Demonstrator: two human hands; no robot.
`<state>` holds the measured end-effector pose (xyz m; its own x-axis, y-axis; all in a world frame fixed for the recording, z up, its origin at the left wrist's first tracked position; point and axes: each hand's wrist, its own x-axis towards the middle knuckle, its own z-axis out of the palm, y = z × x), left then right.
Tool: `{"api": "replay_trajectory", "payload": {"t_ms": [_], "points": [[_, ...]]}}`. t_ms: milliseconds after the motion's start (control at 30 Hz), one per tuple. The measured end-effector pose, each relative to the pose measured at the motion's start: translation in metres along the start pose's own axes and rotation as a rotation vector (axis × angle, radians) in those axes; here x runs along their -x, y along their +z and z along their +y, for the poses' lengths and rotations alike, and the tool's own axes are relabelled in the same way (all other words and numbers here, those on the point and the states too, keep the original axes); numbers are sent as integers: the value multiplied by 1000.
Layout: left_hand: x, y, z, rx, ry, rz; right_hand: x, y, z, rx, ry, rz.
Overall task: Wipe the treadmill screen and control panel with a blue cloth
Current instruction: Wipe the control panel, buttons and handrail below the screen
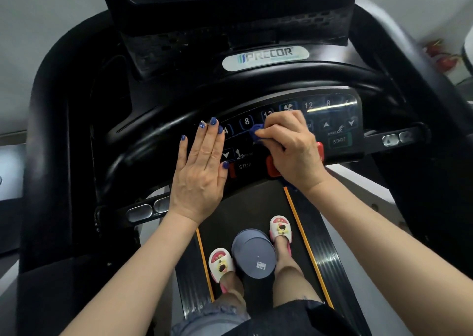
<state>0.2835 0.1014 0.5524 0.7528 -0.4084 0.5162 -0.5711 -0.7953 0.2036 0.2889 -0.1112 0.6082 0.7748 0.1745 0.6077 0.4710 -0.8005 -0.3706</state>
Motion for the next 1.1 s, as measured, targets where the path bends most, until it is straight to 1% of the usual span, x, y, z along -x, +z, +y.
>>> {"api": "replay_trajectory", "payload": {"t_ms": [67, 200, 333, 467, 600, 733, 833, 933, 1000, 1100], "points": [[0, -1, 0, 7, 4, 0, 3, -6, 5, -26, -39, -63], [0, 0, 0, 9, 6, 6, 7, -15, 11, -31, -33, -93], [1, -1, -1, 4, 15, -2, 11, -14, 8, -60, -115, -223], [0, -1, 0, 2, 10, 10, 10, -23, 16, -26, -68, -191], [0, -1, -2, 5, 25, 6, 12, -19, 11, -38, -134, -277], [0, 0, -1, -2, 21, 5, 12, -31, 20, -14, -64, -235], [1, 1, -1, -15, 21, -6, 14, -19, 9, -21, -99, -245], [-2, -4, 1, -8, 10, 9, 15, -23, 15, -11, -75, -236], [-7, -6, 8, 7, 23, 29, 16, -24, 17, -3, -26, -181], [-15, -6, 19, 12, 51, 19, 13, -18, 10, 4, 62, -48]]}}
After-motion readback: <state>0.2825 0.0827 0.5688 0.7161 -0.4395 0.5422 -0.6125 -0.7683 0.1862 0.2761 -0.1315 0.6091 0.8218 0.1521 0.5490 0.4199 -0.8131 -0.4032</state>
